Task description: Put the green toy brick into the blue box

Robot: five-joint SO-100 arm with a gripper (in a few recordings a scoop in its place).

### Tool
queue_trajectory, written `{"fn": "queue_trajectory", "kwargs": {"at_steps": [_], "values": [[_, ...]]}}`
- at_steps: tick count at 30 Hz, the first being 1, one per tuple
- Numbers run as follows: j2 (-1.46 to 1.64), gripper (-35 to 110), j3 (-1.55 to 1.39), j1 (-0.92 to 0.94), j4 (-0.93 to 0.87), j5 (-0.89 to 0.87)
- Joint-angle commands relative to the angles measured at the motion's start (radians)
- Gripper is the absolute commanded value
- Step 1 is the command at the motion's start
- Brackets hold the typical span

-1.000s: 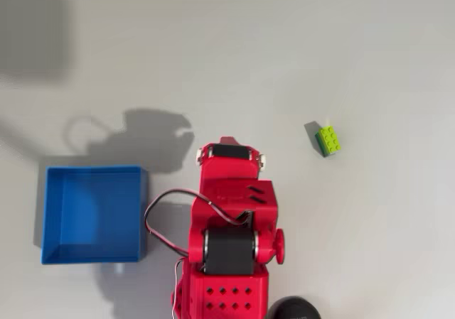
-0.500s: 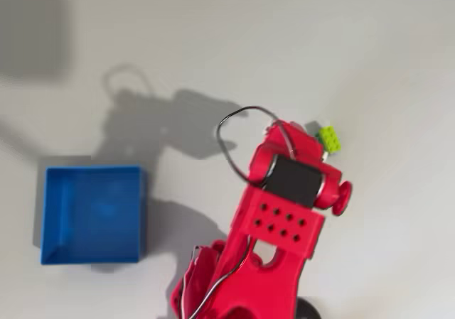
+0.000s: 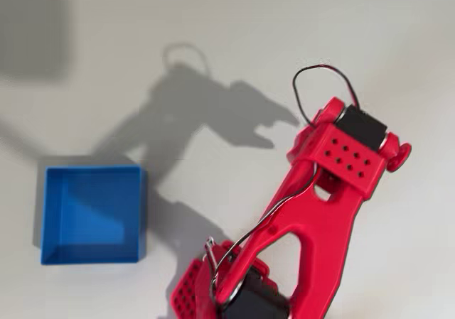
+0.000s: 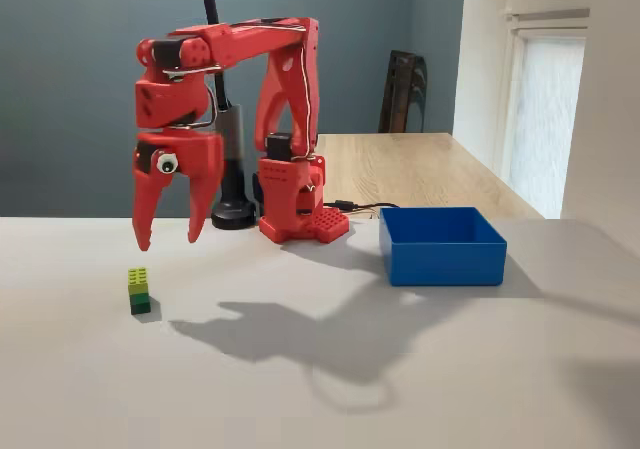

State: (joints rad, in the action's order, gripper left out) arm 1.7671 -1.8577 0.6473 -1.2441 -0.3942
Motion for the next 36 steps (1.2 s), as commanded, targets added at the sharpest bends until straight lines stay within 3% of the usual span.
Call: {"fn": "queue_trajectory", "kwargs": {"at_steps": [1,23,31,36], "values": [[-0.034,24,0.087,0.034,0.014,-0.035],[-0.261,19,0.086,0.092,0.227,-0.066],[-0.273,1,0.064,0.095,0.256,-0.078],[-0.262,0,0.066,0.101,0.255,-0.075]]}}
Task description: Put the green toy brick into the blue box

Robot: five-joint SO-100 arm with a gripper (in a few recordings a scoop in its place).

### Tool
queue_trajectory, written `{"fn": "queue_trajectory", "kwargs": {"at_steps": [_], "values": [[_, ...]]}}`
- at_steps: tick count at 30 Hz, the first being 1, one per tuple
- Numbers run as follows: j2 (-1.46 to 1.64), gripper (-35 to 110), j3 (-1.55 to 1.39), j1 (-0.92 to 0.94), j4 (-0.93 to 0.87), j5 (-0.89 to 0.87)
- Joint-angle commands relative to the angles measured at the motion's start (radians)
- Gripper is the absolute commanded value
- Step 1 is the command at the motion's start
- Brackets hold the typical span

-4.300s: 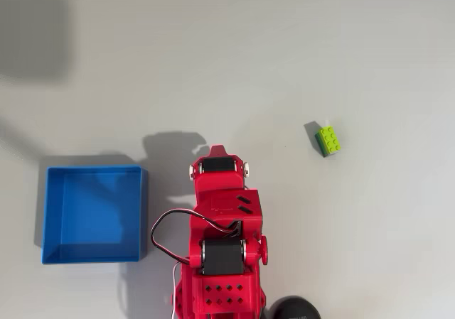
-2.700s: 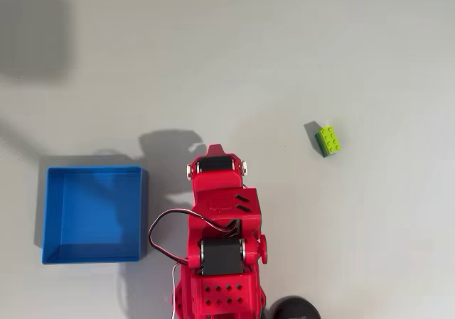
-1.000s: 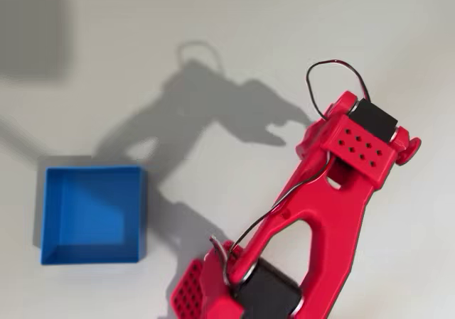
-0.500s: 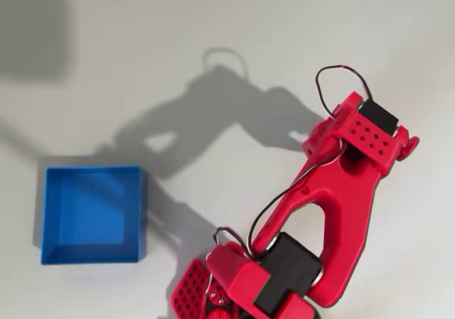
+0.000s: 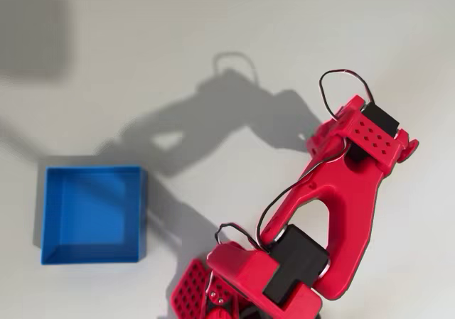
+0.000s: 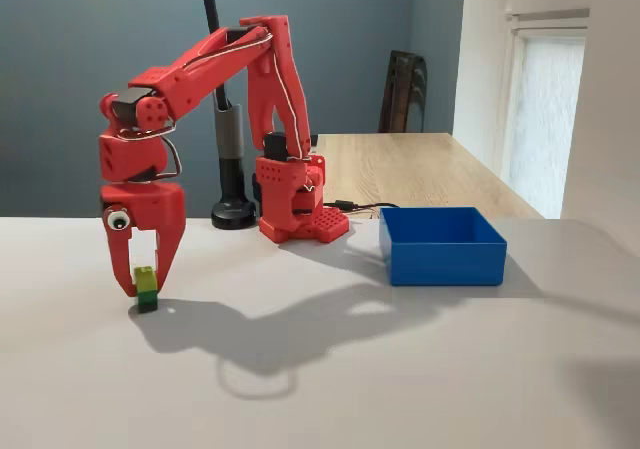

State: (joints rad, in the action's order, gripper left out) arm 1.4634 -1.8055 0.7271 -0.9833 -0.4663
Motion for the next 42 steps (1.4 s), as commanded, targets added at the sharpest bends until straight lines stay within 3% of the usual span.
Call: {"fn": "queue_trajectory", "kwargs": {"at_steps": [1,19,32,42], "values": [[0.043,0,0.011,0.020,-0.006,0.003],[0.140,0,0.212,-0.161,-0.318,0.067],[0.411,0,0.080,-0.689,-0.365,0.163],[0.480,0,0.041,-1.170,-0.472,0.098]]}}
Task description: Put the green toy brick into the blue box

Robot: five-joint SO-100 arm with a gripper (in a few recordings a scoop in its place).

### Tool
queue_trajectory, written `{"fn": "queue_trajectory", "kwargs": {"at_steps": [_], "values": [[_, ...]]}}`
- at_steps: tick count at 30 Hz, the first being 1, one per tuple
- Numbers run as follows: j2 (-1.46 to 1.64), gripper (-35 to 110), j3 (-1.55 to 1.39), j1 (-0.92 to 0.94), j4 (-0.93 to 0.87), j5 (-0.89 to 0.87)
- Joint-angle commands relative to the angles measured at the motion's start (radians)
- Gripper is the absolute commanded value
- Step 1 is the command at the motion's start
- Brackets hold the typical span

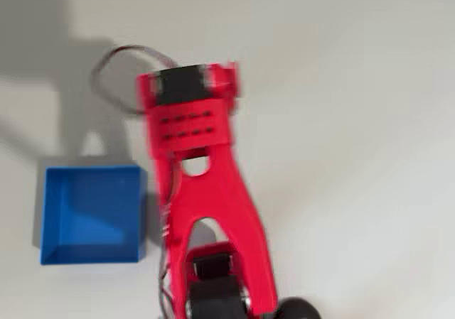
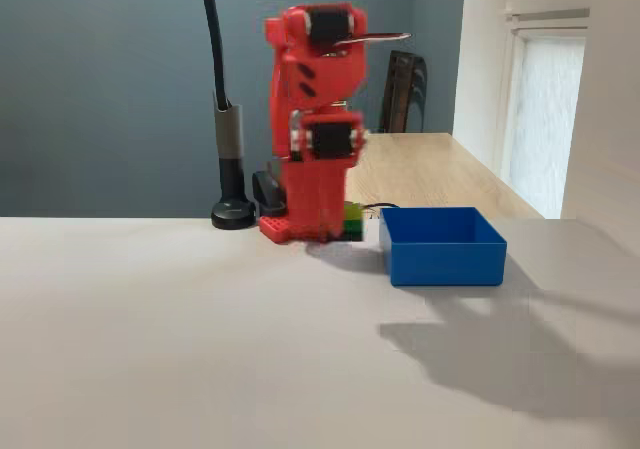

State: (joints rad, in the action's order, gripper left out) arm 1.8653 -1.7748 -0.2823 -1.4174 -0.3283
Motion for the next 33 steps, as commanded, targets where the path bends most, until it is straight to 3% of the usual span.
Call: {"fn": "queue_trajectory", "kwargs": {"at_steps": [1,17,33], "values": [[0.078,0,0.011,-0.199,-0.041,-0.046],[0.072,0,0.028,-0.673,-0.101,-0.176],[0.069,2,-0.077,-0.713,0.000,-0.166]]}}
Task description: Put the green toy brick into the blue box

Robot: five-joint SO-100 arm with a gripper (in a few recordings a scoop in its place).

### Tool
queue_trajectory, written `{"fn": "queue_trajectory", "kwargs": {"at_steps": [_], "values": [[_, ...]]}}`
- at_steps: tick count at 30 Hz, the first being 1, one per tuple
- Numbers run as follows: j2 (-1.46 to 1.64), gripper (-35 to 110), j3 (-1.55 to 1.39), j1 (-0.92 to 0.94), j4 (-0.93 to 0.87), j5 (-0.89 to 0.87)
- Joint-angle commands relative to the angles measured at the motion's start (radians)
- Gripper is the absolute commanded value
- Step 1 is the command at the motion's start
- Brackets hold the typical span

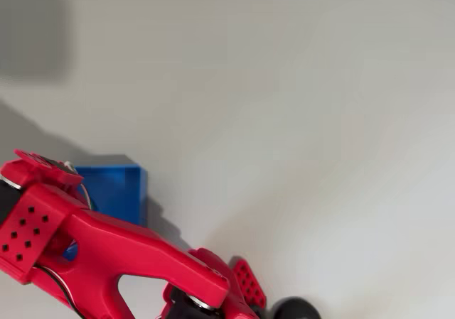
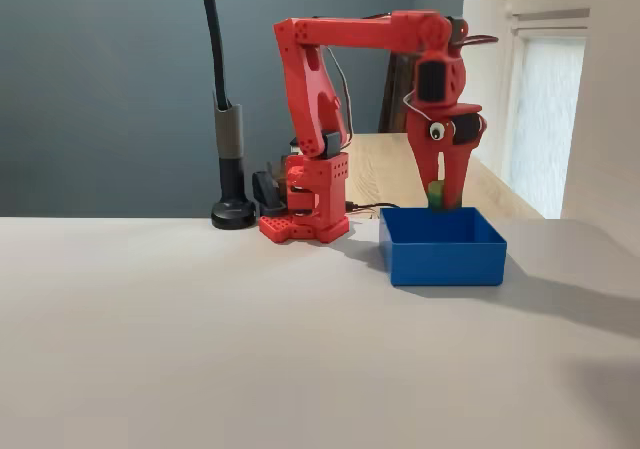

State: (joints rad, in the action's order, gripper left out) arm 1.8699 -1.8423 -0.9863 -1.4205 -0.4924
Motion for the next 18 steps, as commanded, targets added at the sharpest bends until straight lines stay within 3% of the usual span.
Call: {"fn": "queue_trajectory", "kwargs": {"at_steps": [1,13,18], "values": [[0.064,2,-0.014,-0.009,0.005,-0.002],[0.064,26,-0.011,-0.008,0.011,0.002],[0.064,23,-0.002,0.014,0.011,0.002]]}}
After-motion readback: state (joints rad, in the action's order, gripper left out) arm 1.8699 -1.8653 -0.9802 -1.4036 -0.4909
